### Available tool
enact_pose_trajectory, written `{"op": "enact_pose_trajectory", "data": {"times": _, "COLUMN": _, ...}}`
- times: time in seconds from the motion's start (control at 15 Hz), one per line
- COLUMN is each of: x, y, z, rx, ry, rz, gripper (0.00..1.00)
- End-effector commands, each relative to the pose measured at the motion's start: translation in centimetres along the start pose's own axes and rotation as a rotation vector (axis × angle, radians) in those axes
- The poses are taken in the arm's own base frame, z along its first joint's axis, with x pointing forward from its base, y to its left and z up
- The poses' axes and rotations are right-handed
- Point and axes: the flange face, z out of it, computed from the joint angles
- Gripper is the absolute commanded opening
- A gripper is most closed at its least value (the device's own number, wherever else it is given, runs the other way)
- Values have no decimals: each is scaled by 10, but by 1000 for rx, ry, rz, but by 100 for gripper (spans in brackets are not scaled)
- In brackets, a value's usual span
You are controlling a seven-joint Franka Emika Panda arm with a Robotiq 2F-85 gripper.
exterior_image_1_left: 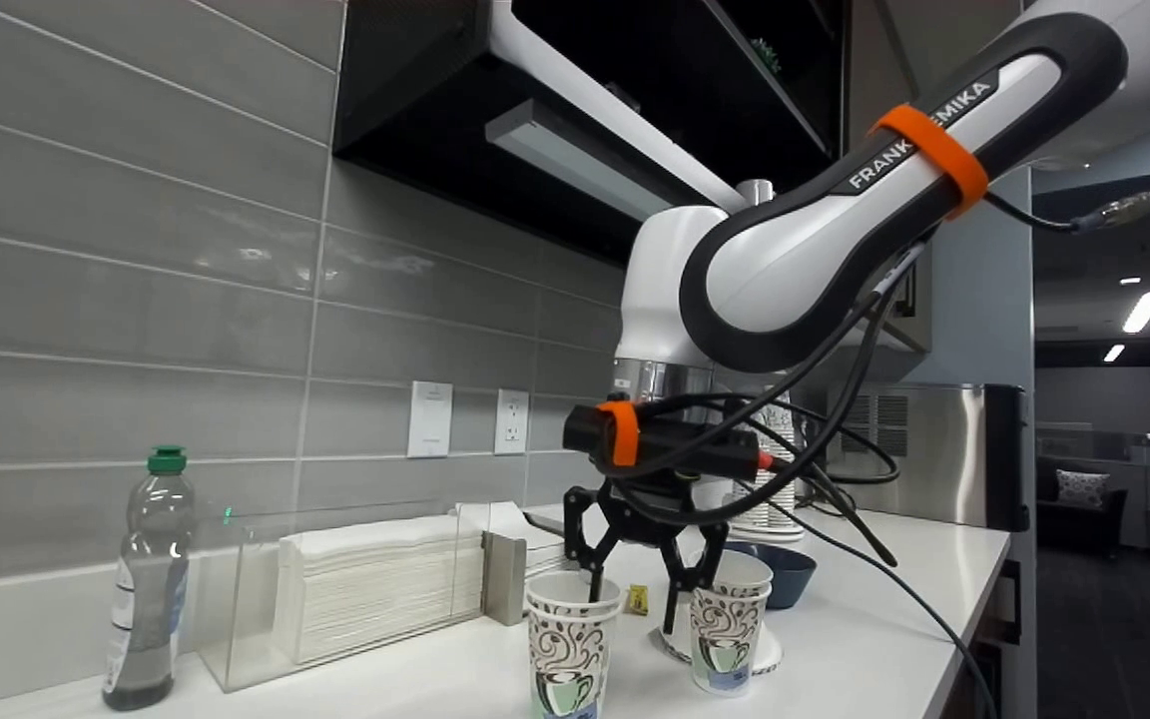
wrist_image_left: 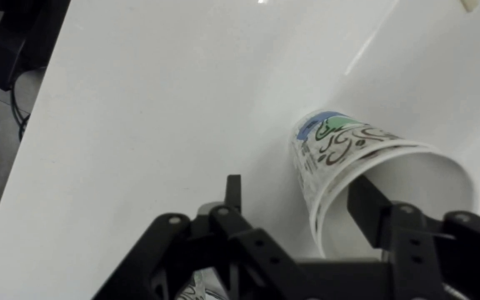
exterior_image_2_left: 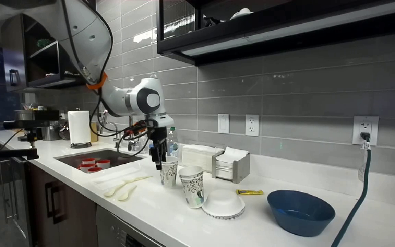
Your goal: Stack up the paper cups
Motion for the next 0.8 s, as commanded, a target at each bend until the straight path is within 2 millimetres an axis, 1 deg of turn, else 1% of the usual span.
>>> {"op": "enact_pose_trajectory", "data": {"times": 0.0, "x": 0, "y": -6, "z": 10, "rx": 16, "ry": -6, "rz": 37, "gripper": 36}}
{"op": "enact_pose_trajectory", "data": {"times": 0.13, "x": 0, "y": -7, "z": 13, "rx": 15, "ry": -7, "rz": 43, "gripper": 22}}
{"op": "enact_pose_trajectory", "data": {"times": 0.33, "x": 1, "y": -9, "z": 12, "rx": 16, "ry": -3, "rz": 45, "gripper": 2}}
{"op": "enact_pose_trajectory", "data": {"times": 0.47, "x": 1, "y": -9, "z": 8, "rx": 17, "ry": -2, "rz": 42, "gripper": 0}}
{"op": "enact_pose_trajectory", "data": {"times": 0.6, "x": 0, "y": -9, "z": 1, "rx": 13, "ry": -6, "rz": 32, "gripper": 0}}
{"op": "enact_pose_trajectory", "data": {"times": 0.67, "x": -2, "y": -7, "z": -4, "rx": 20, "ry": -9, "rz": 27, "gripper": 1}}
{"op": "enact_pose_trajectory", "data": {"times": 0.73, "x": -5, "y": -2, "z": -18, "rx": 43, "ry": -1, "rz": 26, "gripper": 1}}
